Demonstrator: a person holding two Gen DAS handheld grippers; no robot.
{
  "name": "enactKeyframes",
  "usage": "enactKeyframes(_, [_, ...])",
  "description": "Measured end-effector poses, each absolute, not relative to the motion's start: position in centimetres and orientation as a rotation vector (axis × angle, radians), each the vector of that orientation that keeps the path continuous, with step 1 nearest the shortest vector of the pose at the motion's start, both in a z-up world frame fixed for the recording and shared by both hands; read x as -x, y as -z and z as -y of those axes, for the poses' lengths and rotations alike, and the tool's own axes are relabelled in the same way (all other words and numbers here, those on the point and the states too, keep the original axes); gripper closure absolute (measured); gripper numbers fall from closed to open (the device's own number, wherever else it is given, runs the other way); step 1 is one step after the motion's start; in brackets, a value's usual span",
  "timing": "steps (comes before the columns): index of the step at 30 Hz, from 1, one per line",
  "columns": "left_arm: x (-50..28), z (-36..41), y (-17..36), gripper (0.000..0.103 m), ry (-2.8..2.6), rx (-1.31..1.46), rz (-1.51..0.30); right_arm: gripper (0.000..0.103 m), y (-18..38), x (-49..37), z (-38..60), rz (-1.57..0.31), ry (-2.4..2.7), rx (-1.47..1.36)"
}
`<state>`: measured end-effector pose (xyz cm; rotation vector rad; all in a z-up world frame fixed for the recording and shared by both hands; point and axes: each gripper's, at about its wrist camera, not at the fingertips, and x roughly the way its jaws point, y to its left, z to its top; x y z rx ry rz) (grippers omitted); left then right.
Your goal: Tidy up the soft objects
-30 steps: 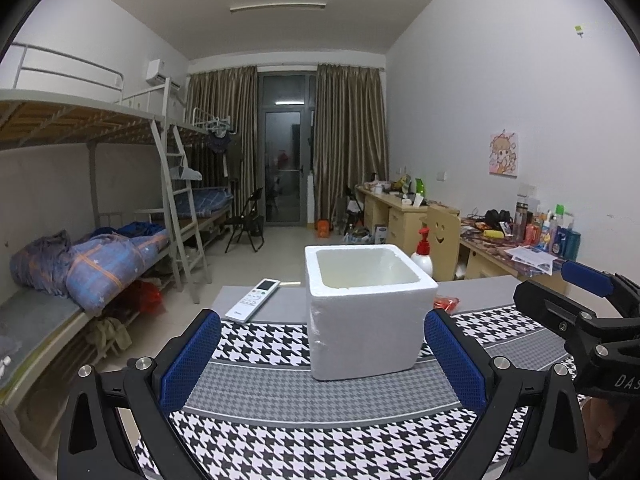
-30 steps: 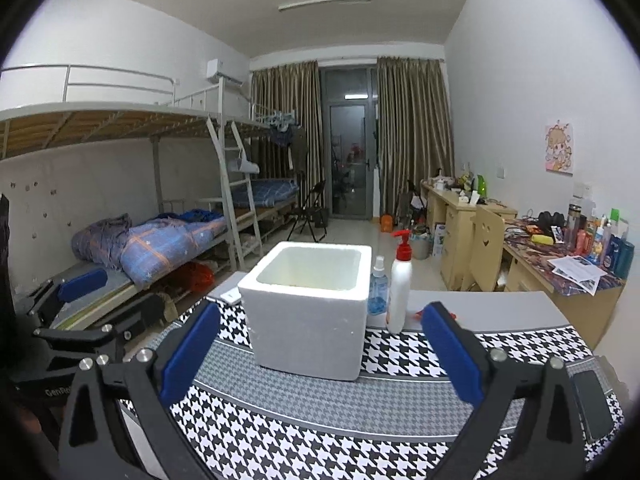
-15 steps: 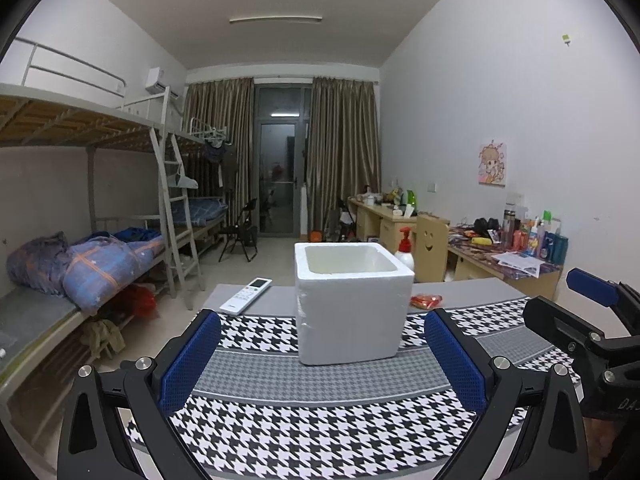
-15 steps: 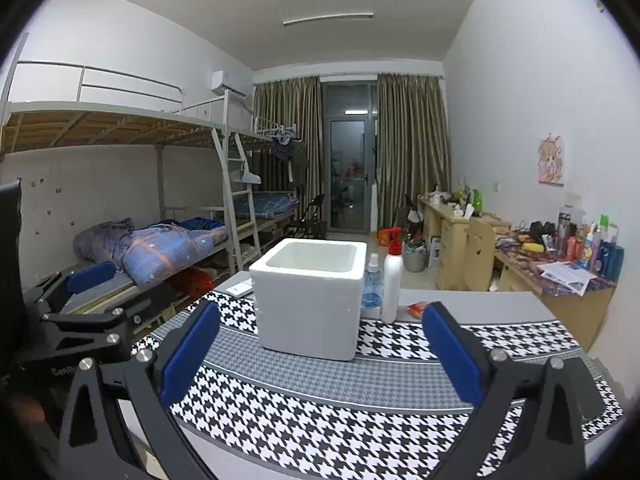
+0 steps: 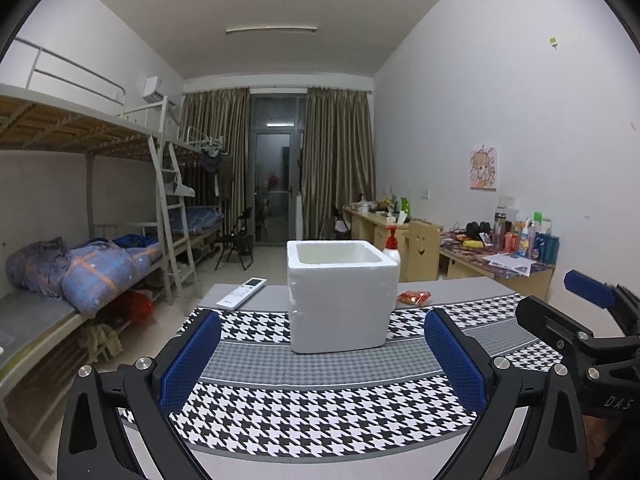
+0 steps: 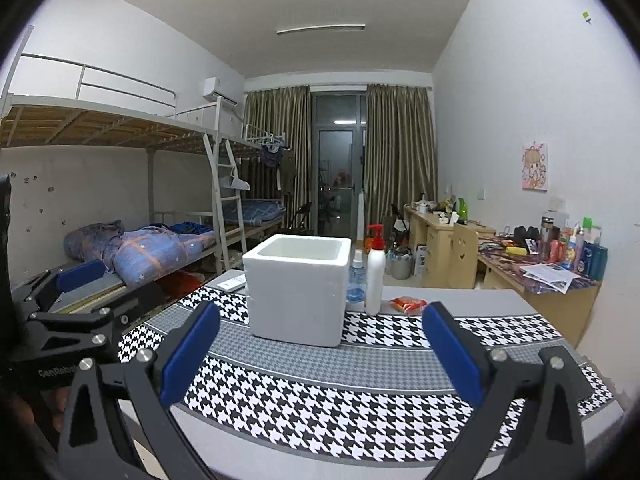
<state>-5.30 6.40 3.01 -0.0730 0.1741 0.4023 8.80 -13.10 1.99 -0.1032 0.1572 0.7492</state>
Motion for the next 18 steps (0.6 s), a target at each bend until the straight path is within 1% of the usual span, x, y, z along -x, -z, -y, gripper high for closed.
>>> enactKeyframes(5, [5.7,-6.0,-1.9,0.001,-0.420,0.060,-0.164,0.001,-1.2,-8.4,14.1,-0.140,-0.740,0.055])
enactKeyframes(14, [5.5,-5.5,0.2,0.001,-0.412,0.045,-0.177,0.001,1.0,-8.3,14.6,-0.142,-0.697,0.055])
enactKeyframes(18, [5.7,-5.9,0.4,0.001,-0.414,0.055,-0.169,0.001,1.6,-8.0,14.7,-0.138,-0.688,0.062])
